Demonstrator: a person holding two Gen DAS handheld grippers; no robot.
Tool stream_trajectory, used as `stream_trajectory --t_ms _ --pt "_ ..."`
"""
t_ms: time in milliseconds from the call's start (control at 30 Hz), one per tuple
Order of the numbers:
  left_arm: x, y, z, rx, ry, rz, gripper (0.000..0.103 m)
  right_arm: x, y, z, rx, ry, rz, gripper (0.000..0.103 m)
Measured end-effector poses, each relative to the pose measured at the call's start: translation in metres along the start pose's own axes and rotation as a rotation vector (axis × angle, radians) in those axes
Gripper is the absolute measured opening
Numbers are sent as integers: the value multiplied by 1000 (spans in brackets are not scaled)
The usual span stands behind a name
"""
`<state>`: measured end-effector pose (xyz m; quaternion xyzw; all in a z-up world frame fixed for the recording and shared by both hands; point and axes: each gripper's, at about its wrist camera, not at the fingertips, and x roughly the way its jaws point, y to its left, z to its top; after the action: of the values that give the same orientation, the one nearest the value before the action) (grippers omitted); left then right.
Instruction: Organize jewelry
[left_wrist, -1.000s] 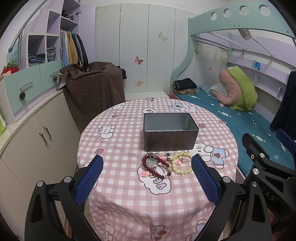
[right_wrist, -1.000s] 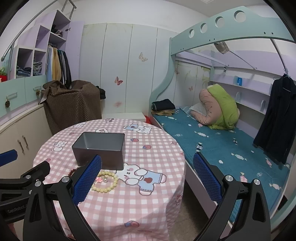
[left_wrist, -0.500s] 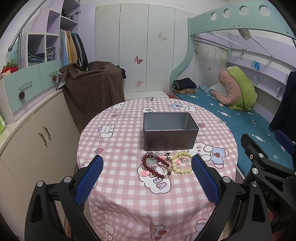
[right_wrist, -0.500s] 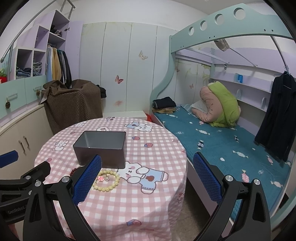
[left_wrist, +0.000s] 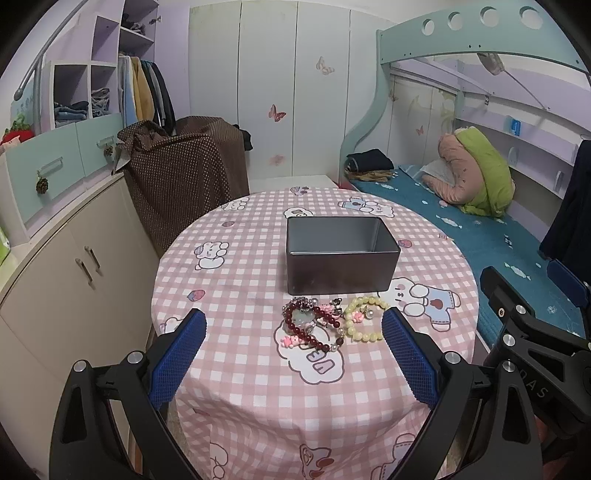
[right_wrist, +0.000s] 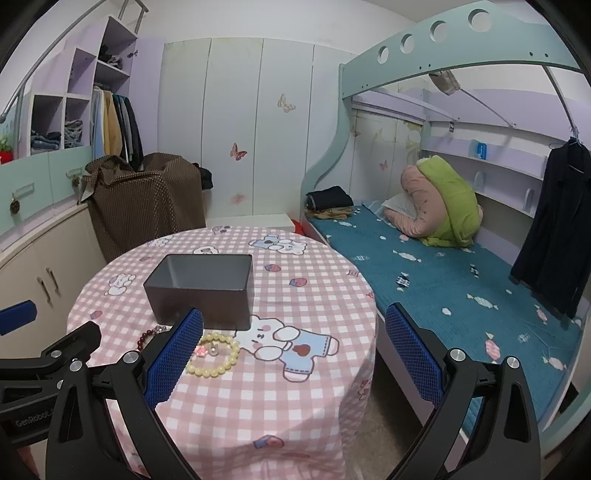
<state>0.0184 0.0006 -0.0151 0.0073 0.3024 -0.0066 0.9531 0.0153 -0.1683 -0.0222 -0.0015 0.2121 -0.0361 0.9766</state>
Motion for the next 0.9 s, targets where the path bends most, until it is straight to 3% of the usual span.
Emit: stream_trajectory --t_ms 333,733,900 --pt "28 7 -6 -23 75 -9 93 24 2 -8 9 75 38 96" --pt "84 28 -17 -79 213 -5 92 79 14 -30 -4 229 57 96" --pt "111 39 -12 -115 256 5 86 101 18 -37 -17 280 41 96"
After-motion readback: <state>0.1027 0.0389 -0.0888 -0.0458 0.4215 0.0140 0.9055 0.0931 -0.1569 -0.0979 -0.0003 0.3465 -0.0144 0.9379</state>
